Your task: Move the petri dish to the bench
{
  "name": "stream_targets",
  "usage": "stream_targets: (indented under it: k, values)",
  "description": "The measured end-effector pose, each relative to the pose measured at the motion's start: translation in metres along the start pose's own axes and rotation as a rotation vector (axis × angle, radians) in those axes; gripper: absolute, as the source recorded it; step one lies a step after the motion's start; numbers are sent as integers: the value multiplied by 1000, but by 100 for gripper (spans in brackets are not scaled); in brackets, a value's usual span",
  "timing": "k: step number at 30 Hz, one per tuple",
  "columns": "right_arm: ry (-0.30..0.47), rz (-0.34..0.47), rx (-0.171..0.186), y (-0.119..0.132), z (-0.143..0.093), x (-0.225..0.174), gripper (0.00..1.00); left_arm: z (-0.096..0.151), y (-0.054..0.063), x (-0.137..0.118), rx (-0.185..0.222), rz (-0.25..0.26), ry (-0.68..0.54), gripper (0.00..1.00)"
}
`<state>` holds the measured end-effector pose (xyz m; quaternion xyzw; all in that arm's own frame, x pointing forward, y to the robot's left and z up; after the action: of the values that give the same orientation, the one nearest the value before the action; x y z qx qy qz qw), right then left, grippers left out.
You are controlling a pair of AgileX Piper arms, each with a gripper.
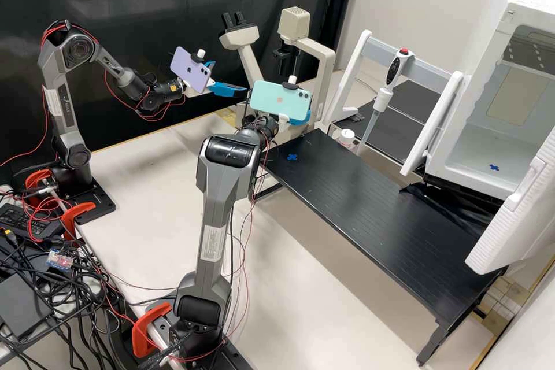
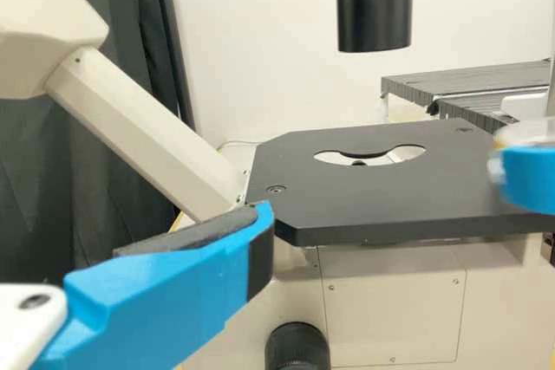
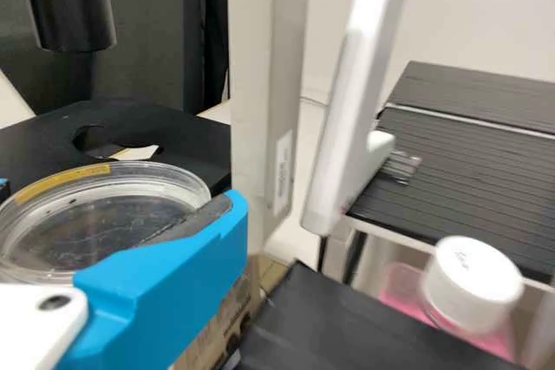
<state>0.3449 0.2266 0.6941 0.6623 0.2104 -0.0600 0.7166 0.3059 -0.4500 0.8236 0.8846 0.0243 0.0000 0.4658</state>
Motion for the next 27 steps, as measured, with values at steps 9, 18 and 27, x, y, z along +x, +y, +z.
stream_targets:
  k: [9,18,27]
  values:
    - [-1,57,-35,-2,27,-52,0,0,0,0,0,0,0,100]
    - [-65,90,-54,-15,70,-86,0,0,0,0,0,0,0,100]
    - [-51,149,-85,-17,83,-106,0,0,0,0,0,0,0,100]
